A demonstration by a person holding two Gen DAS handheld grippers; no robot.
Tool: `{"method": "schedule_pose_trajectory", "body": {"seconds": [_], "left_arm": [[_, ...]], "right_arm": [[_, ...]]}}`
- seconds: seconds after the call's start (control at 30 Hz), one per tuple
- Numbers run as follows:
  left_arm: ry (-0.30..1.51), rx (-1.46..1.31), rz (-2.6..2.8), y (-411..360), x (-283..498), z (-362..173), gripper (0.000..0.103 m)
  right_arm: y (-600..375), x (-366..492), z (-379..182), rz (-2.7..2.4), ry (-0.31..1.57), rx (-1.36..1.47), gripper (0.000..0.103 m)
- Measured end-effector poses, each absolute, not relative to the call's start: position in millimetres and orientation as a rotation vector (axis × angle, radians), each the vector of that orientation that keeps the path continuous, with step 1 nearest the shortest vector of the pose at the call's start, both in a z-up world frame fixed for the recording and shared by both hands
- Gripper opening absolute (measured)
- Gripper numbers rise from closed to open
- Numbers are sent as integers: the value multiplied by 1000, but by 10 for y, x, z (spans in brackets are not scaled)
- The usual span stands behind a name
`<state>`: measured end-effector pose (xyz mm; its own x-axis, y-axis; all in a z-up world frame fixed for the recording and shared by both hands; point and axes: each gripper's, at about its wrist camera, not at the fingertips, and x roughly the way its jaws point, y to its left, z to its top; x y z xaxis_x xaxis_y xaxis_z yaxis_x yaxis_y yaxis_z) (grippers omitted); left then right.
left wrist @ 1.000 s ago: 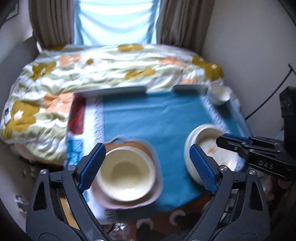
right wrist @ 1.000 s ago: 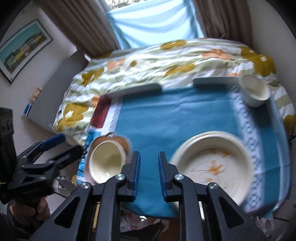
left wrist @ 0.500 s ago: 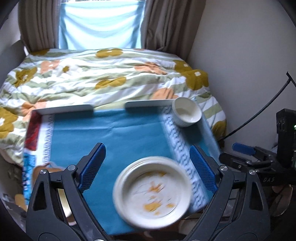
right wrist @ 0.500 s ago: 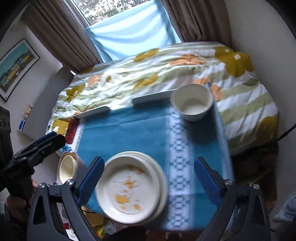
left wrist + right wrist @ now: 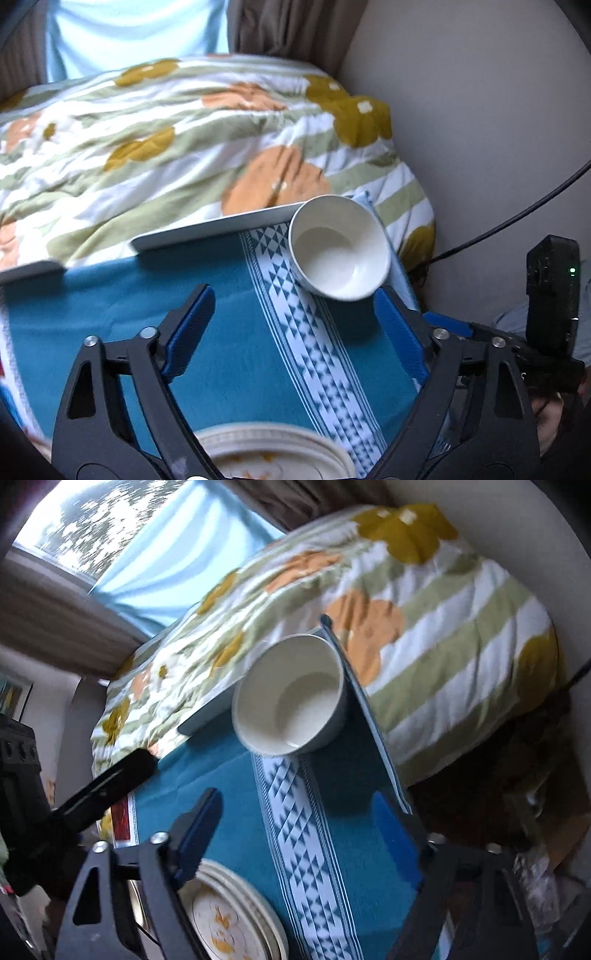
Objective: Organize plates and bowls
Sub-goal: 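Open the left tool, move to the white bowl and grasp its rim, then carry the white bowl and lower it into the cream bowl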
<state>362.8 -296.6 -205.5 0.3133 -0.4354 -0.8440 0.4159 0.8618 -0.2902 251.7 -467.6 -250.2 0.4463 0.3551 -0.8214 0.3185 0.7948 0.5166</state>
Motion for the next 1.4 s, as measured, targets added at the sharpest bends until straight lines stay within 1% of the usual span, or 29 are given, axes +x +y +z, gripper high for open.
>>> {"method": "schedule_pose_trajectory", "body": {"seconds": [0.03,0.07,0.1,0.17,0.23,0.27,0.3,0.33,0.37,0.4,0.47,0.53,0.6,0.77,0.9,1.1,1.23,1.4], "left_arm": [[1150,-19,-574,-3038,3742,-2164,75],[1165,-20,-582,-3094,3814,-2237,71],[1186,-18,-596,-3153,3900,-2326,64],[1205,1,-605,-3243,4012,-2444,60],[1216,12,-612,-3303,4115,-2535,50],[1228,13,-618,-3338,4169,-2584,48],[1233,15,-622,-3346,4199,-2608,45],[1236,22,-626,-3382,4238,-2645,39],[1238,26,-629,-3403,4266,-2670,37],[1243,33,-633,-3430,4294,-2698,34],[1250,48,-637,-3474,4332,-2744,27],[1265,58,-646,-3512,4345,-2798,11],[1269,77,-650,-3539,4341,-2830,8],[1256,105,-647,-3564,4327,-2819,8],[1215,137,-637,-3566,4231,-2682,8],[1140,145,-604,-3455,4003,-2267,8],[1091,100,-559,-3204,3726,-1880,8],[1036,39,-477,-2780,3280,-1521,8]], "right_arm": [[-4696,2551,-2549,22,1138,706,66],[-4723,2618,-2626,9,1144,723,63],[-4733,2649,-2658,0,1146,729,60],[-4771,2757,-2743,-15,1149,749,56],[-4785,2849,-2785,-25,1146,759,51],[-4786,2877,-2789,-30,1142,756,50],[-4789,2910,-2794,-40,1137,749,46],[-4791,2932,-2798,-47,1135,749,42],[-4808,2956,-2815,-60,1132,753,41],[-4824,2977,-2835,-66,1132,760,35],[-4835,3002,-2858,-75,1132,761,32],[-4835,3011,-2868,-87,1130,756,28],[-4846,3016,-2883,-106,1134,747,20],[-4835,3033,-2879,-105,1139,721,20],[-4820,3031,-2837,-96,1133,700,19],[-4697,2923,-2514,-58,1106,640,20],[-4546,2787,-2192,-2,1085,594,19],[-4195,2552,-1797,94,1059,505,20]]}}
